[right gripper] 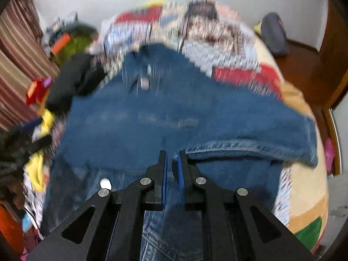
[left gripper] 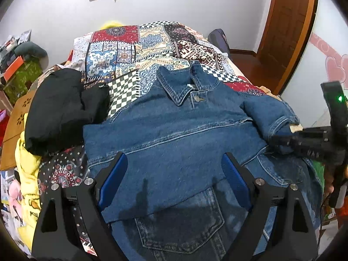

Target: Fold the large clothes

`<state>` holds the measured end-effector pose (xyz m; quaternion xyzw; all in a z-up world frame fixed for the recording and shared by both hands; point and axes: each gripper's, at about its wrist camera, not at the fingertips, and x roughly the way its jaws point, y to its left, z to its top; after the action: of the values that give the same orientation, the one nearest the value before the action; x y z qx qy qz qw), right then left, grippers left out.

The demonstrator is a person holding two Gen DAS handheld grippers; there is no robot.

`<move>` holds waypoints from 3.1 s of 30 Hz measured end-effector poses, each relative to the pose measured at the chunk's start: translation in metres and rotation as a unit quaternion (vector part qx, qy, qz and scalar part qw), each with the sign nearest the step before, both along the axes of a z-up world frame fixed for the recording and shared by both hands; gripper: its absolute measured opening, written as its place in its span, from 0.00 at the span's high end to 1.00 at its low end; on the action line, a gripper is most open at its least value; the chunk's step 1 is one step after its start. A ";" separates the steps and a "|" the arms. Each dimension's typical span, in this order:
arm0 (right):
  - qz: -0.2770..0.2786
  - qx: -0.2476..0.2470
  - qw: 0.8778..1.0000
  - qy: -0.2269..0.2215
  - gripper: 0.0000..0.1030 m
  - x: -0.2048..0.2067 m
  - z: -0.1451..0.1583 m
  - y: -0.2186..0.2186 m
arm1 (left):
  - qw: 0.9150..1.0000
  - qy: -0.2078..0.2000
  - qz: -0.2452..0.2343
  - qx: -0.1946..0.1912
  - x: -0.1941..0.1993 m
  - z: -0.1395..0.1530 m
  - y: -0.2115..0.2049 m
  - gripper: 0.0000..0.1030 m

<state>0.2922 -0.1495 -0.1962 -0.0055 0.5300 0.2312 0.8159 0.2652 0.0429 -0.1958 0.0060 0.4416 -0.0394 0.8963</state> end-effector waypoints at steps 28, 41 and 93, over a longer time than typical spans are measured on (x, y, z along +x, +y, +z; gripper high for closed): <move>-0.328 0.151 0.929 0.082 0.34 0.056 -0.057 -0.168 | 0.998 0.034 0.033 -0.047 0.023 -0.025 0.010 0.15; -0.301 0.162 0.940 -0.013 0.92 0.061 -0.009 -0.146 | 0.997 0.023 0.049 -0.062 0.017 -0.017 0.030 0.15; -0.002 -0.042 0.995 -0.089 0.39 -0.001 0.078 0.000 | 0.998 0.054 0.037 -0.013 0.002 -0.034 0.025 0.15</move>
<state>0.2908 -0.1499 -0.1182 -0.0598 0.4642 0.2059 0.8594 0.2668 0.0683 -0.2293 -0.0244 0.4889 -0.0120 0.8719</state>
